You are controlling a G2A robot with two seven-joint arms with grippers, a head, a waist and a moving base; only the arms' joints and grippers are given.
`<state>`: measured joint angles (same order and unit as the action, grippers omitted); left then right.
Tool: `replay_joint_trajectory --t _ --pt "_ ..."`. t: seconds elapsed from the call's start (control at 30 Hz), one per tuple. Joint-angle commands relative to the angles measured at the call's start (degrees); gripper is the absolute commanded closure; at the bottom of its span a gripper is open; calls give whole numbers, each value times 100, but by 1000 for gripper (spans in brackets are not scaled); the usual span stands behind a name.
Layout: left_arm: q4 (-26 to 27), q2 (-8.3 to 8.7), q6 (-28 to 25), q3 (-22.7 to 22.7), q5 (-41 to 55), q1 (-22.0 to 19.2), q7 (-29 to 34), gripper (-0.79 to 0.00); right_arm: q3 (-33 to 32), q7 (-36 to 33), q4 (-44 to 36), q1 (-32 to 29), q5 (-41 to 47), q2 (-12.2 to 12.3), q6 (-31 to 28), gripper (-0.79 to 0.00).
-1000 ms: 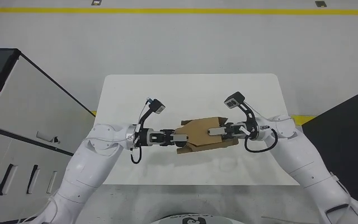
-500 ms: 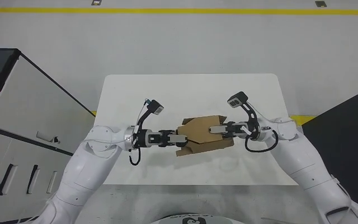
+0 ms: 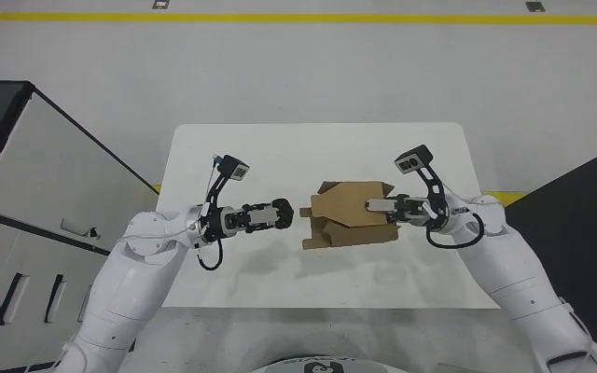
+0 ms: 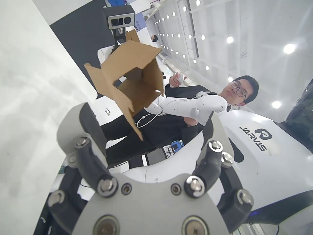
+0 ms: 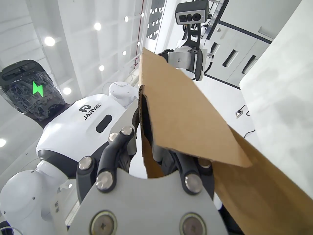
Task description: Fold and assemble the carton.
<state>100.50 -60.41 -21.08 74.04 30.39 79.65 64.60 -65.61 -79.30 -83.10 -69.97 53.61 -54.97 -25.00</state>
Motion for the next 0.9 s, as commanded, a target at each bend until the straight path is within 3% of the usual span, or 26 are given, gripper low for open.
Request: replay_joint_trajectory --t 0.0,0.33,0.6,0.87 --pt "0 0 0 0 0 0 1 -785 5 42 -4 -13 3 -3 12 0" --pt "225 19 -169 190 -24 109 -260 -785 -488 -319 96 -318 896 -36 319 0" --pt "240 33 -127 223 -174 126 -375 -785 -1066 -870 47 -546 1598 -240 869 0" --pt "234 35 -122 230 -224 122 -393 -785 -1079 -870 20 -542 1584 -325 869 0"
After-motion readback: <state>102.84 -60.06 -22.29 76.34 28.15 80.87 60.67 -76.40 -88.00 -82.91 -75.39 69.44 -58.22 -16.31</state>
